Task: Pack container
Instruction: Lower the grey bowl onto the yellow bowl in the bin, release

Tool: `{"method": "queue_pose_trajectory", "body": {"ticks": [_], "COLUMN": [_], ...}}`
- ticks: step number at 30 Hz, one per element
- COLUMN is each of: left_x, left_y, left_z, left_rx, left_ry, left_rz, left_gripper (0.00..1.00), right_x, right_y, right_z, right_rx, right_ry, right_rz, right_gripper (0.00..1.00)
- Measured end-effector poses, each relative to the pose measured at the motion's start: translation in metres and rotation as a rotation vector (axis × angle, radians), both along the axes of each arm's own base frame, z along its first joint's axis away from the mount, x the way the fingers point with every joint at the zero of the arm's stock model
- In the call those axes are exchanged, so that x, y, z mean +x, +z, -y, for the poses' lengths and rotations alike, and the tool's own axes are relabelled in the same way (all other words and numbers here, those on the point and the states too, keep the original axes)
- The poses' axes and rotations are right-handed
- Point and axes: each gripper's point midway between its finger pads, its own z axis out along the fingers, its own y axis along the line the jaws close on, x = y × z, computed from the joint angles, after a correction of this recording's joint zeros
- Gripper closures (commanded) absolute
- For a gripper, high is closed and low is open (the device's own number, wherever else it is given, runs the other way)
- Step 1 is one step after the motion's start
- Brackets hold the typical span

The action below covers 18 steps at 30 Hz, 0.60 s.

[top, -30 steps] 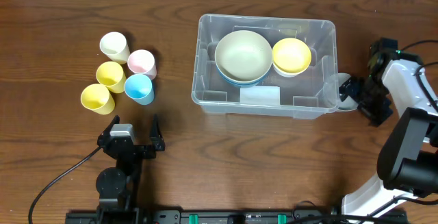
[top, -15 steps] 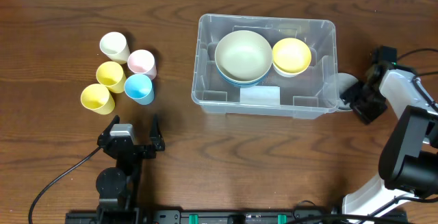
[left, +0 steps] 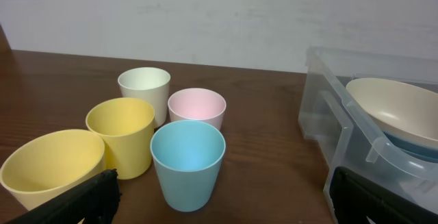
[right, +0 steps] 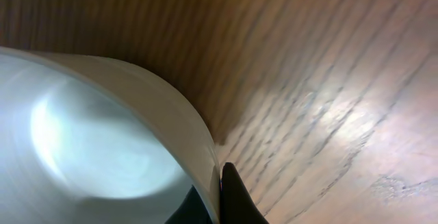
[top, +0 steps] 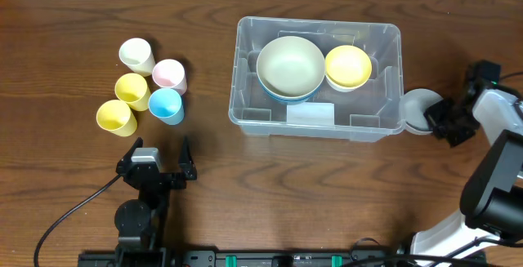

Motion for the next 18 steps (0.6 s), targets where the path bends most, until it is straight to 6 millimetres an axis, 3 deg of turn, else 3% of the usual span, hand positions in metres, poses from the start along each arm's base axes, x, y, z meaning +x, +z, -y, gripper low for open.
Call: {"method": "queue_pose_trajectory", "body": {"ticks": [6,9,12,14,16,18], "left_x": [0.000,0.000,0.000,0.000,0.000,0.000], "left_y": [0.000,0.000,0.000,0.000,0.000,0.000], "left_z": [0.000,0.000,0.000,0.000,0.000,0.000], "left_rx": [0.000,0.000,0.000,0.000,0.000,0.000], "left_ry": [0.000,0.000,0.000,0.000,0.000,0.000], "left_rz": [0.000,0.000,0.000,0.000,0.000,0.000], "left_gripper": [0.02,0.02,0.02,0.02,0.02,0.02], "right_x": [-0.001,0.018,0.046,0.064,0.077,0.086], "right_y": [0.013,0.042,0.096,0.146,0.198,0.257], "right_z": [0.019,0.031,0.036,0.034,0.024,0.000], "right_rx": [0.053,0.062,0.038,0.003,-0.040,-0.093], "right_ry": [-0.046,-0.040,0.011,0.062,0.127,0.225], "right_rz": [0.029,0.112,0.259,0.391,0.520,0.664], "right_gripper": [0.99,0.99,0.99,0.99,0.99,0.99]}}
